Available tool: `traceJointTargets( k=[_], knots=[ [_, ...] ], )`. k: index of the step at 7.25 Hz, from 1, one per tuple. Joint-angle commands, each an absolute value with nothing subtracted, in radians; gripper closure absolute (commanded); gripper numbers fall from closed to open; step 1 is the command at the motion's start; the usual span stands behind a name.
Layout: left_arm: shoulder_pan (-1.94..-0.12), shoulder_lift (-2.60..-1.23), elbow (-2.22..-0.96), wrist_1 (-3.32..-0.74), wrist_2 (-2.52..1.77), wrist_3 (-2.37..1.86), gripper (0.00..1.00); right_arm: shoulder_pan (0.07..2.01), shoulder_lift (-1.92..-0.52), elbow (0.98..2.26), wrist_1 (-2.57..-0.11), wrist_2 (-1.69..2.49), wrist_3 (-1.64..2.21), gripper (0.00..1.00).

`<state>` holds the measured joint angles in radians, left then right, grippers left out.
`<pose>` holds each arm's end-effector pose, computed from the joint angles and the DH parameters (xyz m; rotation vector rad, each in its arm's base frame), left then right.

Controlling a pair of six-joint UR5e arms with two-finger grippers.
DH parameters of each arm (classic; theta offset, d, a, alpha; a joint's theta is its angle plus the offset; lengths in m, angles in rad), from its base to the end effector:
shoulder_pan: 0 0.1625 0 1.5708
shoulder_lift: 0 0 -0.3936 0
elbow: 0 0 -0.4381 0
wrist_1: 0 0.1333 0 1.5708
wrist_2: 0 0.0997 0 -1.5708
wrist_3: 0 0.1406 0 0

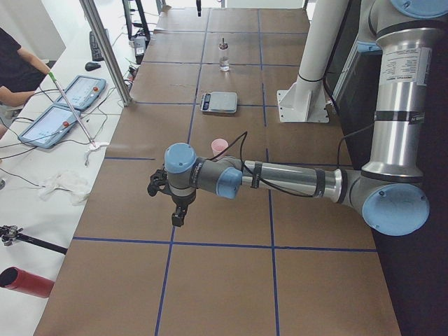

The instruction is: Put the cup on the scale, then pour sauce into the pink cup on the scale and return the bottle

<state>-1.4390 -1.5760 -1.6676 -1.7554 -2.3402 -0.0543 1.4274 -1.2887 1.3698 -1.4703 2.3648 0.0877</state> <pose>0.0387 -0.5618 0.5802 0.2003 0.7868 0.1834 -0.0619 -0.6600 0.5840 0.0795 -0.8067 -0.1247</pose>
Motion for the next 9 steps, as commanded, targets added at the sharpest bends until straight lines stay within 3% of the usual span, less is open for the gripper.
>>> traceJointTargets(
  k=[1,6,8,9],
  knots=[
    [-1.437,-1.565,-1.695,-1.761,-2.355,-0.057,0.00,1.407,-1.292,1.385,-1.480,2.367,0.087,0.00],
    [-1.433,-1.568,-1.680,-1.764,-2.355,-0.060,0.00,1.399,-1.298,1.397,-1.465,2.365,0.095,0.00],
    [-1.396,-1.572,-1.686,-1.901,-2.420,-0.069,0.00,1.391,-1.321,1.411,-1.442,2.367,0.101,0.00],
    [-1.311,-1.580,-1.722,-1.940,-2.428,-0.306,0.00,1.390,-1.324,1.414,-1.440,2.364,0.101,0.00]
  ],
)
